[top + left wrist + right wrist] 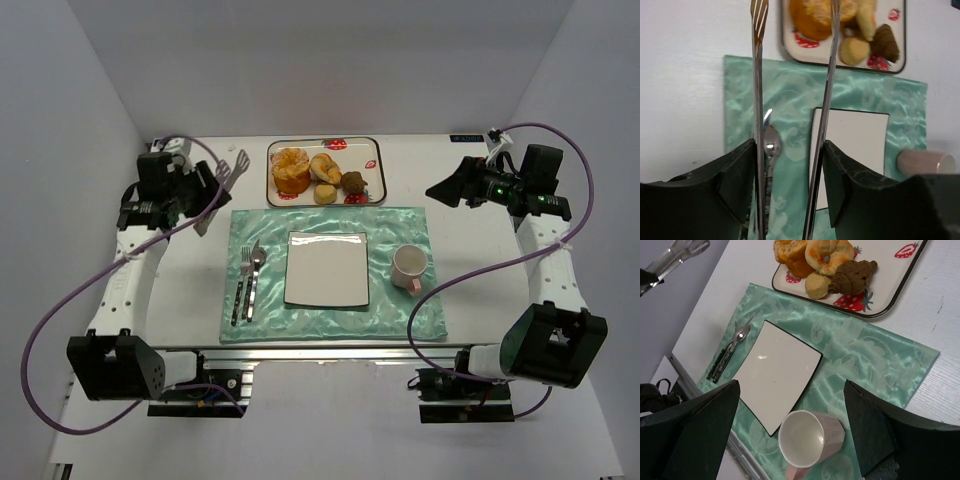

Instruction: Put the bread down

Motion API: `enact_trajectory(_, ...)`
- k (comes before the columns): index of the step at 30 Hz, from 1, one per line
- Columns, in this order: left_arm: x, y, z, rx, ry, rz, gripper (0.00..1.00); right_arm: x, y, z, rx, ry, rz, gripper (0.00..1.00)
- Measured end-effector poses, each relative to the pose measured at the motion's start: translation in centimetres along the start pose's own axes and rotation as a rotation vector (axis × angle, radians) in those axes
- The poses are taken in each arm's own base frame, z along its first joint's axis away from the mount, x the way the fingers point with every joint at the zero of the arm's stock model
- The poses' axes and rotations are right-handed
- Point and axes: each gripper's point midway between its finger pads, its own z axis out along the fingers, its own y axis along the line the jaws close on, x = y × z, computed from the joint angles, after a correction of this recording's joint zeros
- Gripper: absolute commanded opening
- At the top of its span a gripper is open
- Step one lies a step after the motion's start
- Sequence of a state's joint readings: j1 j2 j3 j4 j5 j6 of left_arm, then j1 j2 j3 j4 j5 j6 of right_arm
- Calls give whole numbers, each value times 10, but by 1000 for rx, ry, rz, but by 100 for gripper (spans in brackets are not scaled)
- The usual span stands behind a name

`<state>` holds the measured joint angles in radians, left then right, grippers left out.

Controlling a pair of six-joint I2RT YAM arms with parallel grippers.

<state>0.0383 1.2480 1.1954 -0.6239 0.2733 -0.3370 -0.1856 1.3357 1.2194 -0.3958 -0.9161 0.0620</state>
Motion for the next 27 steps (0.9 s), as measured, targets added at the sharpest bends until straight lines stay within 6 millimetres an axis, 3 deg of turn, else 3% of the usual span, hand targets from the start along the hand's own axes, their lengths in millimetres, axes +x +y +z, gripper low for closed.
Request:
enact_trajectory(5, -4, -74, 14, 126, 51, 110, 64, 3, 1, 0, -6, 2, 14, 89)
enact_trajectory(7, -1, -90, 24, 144, 78, 133, 64, 4, 2, 0, -6, 1, 13, 89)
enact_trajectory(12, 8, -108, 52, 138, 156, 156, 63, 4, 7, -4, -7, -6, 0, 89)
enact_trajectory(16, 15, -134, 79, 165, 209, 147, 62, 4, 9, -5, -6, -11, -4, 89)
enact_trajectory(23, 63, -163, 115, 194, 361, 64, 60, 5, 7, -6, 0, -11, -1, 89)
enact_trajectory(27, 75, -168, 128, 172, 409, 31, 60, 4, 5, -7, 6, -15, 0, 89)
